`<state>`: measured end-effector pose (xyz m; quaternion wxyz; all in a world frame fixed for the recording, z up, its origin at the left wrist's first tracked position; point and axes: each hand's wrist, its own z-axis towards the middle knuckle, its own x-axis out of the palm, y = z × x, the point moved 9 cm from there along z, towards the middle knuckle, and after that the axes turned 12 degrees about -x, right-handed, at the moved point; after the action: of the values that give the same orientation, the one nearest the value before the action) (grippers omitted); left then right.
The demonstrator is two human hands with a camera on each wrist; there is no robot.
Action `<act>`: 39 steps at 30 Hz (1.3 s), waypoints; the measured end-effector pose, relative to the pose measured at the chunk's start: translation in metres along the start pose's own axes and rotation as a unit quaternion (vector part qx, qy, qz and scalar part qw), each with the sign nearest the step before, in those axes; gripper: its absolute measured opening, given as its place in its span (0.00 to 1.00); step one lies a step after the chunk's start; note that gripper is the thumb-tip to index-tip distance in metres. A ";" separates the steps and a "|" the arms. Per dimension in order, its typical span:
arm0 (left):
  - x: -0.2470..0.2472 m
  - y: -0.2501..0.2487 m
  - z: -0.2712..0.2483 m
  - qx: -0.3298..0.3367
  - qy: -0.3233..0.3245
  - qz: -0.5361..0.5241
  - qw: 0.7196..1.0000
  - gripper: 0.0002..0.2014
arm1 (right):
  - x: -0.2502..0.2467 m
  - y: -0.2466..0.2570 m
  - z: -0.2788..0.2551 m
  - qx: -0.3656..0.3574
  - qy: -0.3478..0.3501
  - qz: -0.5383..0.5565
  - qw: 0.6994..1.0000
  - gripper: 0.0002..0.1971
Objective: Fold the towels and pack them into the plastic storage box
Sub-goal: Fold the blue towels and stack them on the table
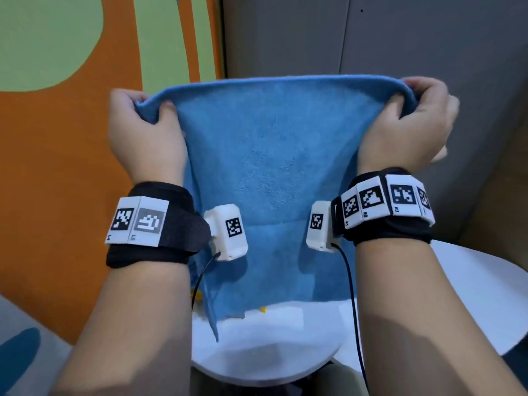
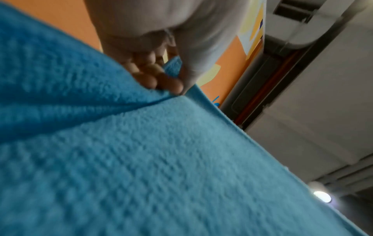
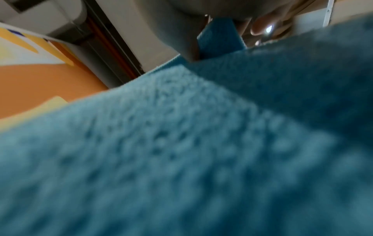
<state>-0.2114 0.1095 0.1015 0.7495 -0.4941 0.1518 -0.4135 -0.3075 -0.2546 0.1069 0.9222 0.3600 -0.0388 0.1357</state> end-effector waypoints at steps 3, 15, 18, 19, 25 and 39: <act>0.007 0.036 0.001 -0.047 0.025 0.069 0.996 0.04 | 0.017 -0.027 -0.013 0.017 0.101 -0.053 0.993 0.09; 0.037 0.133 -0.013 -0.110 0.154 0.359 0.914 0.20 | 0.071 -0.102 -0.079 0.112 0.374 -0.177 0.903 0.08; 0.049 0.142 -0.024 -0.113 0.180 0.360 0.908 0.14 | 0.085 -0.110 -0.098 0.101 0.438 -0.194 0.872 0.08; 0.053 0.143 -0.027 -0.114 0.187 0.356 0.908 0.09 | 0.090 -0.110 -0.105 0.093 0.455 -0.195 0.864 0.08; 0.080 0.153 -0.054 -0.131 0.258 0.303 0.908 0.06 | 0.115 -0.108 -0.144 0.094 0.526 -0.165 0.829 0.12; 0.112 0.151 -0.104 -0.181 0.391 0.209 0.878 0.09 | 0.137 -0.079 -0.179 0.163 0.552 0.043 0.817 0.08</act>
<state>-0.1386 -0.0153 -0.0574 0.5957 -0.3757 0.6044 -0.3723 -0.1584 -0.1583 -0.0537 0.7103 0.3673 0.4840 0.3554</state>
